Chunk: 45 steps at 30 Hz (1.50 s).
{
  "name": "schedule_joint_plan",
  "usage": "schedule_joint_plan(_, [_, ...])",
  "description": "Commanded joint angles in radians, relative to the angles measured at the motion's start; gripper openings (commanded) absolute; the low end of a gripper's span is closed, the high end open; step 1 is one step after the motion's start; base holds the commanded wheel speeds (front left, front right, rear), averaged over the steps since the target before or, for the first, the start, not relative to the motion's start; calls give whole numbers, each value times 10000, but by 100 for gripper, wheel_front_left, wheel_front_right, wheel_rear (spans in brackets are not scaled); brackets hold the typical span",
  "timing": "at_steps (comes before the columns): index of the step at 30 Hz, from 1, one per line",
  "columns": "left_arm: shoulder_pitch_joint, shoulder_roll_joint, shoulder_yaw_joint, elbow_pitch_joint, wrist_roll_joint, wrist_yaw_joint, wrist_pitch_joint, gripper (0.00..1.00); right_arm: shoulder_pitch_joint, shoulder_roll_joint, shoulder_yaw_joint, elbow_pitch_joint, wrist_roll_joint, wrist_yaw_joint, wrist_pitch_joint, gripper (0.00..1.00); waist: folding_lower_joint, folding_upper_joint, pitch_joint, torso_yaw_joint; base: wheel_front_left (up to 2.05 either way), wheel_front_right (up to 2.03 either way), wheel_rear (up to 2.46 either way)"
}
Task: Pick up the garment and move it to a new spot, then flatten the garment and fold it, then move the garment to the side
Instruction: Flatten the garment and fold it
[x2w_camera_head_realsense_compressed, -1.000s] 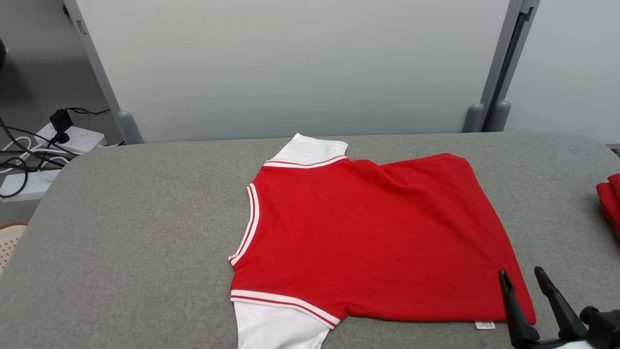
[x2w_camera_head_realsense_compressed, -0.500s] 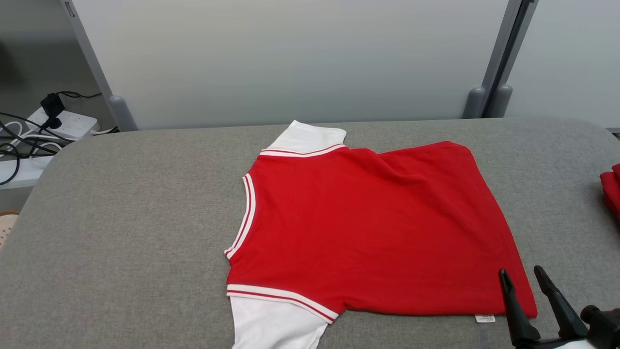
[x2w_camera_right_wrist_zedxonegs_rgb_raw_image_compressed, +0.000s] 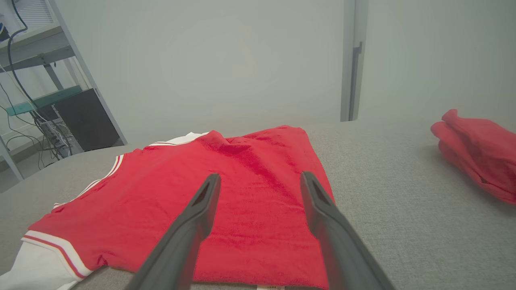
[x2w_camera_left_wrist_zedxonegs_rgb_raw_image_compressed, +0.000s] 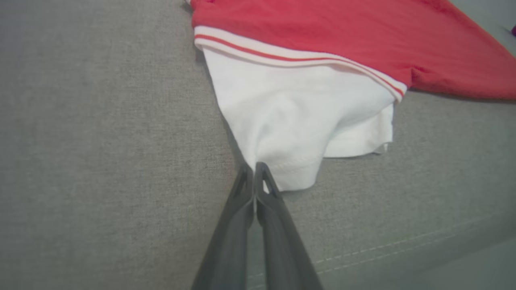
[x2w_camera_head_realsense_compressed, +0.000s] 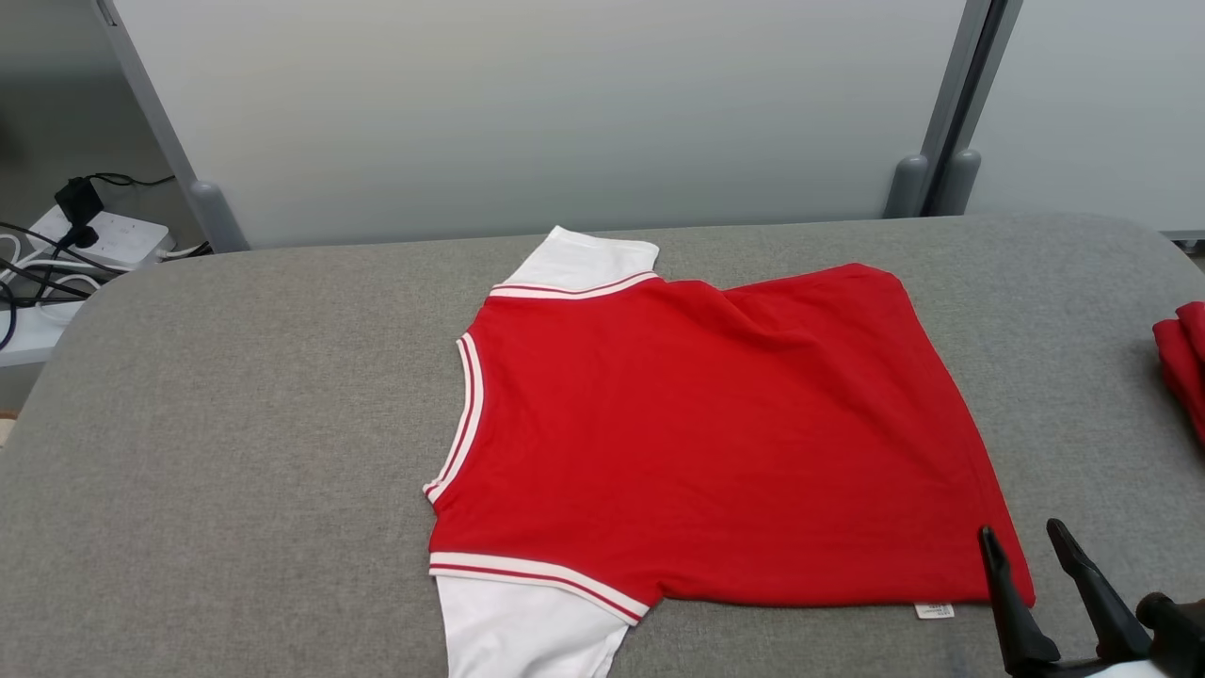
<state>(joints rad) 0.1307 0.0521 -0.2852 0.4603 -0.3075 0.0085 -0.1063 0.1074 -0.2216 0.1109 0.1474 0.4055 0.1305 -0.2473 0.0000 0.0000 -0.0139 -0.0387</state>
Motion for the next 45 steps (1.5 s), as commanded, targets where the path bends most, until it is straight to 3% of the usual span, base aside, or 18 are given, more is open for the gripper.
schedule_joint_plan(1, [-509,51,348,-195,-122,-25,-155,0,-260,-278,158,-24,91,2,-145,100,0,0,17,49,0,0,0])
schedule_joint_plan(14, [-290,767,903,-1579,-253,388,-79,0,-490,-325,-230,2338,800,2,-145,100,0,0,205,457,0,0,0])
schedule_joint_plan(29, [-255,921,773,-2789,-272,624,378,0,-1929,-420,1126,5149,2451,2,-139,100,0,0,588,720,0,0,0])
schedule_joint_plan(31, [-279,936,748,-2861,-272,630,405,0,-2094,-409,1299,5411,2652,2,-140,86,0,0,593,740,0,0,0])
schedule_joint_plan(33, [-293,948,737,-2930,-280,646,421,0,-2233,-415,1515,5679,2875,2,-139,51,0,0,585,750,0,0,0])
schedule_joint_plan(34, [-295,953,730,-2957,-286,653,435,0,-2296,-434,1625,5785,2976,2,-139,43,0,0,576,754,0,0,0])
schedule_joint_plan(35, [-299,959,719,-2986,-288,660,450,0,-2350,-463,1741,5876,3052,2,-139,28,0,0,564,759,0,0,0])
schedule_joint_plan(36, [-300,963,710,-3018,-294,667,467,0,-2386,-492,1868,5950,3118,2,-140,0,0,0,552,761,0,0,0])
schedule_joint_plan(45, [-187,981,604,-3890,-651,510,998,0,-2364,-1106,1906,5262,2985,2,-143,0,0,0,465,685,0,0,0])
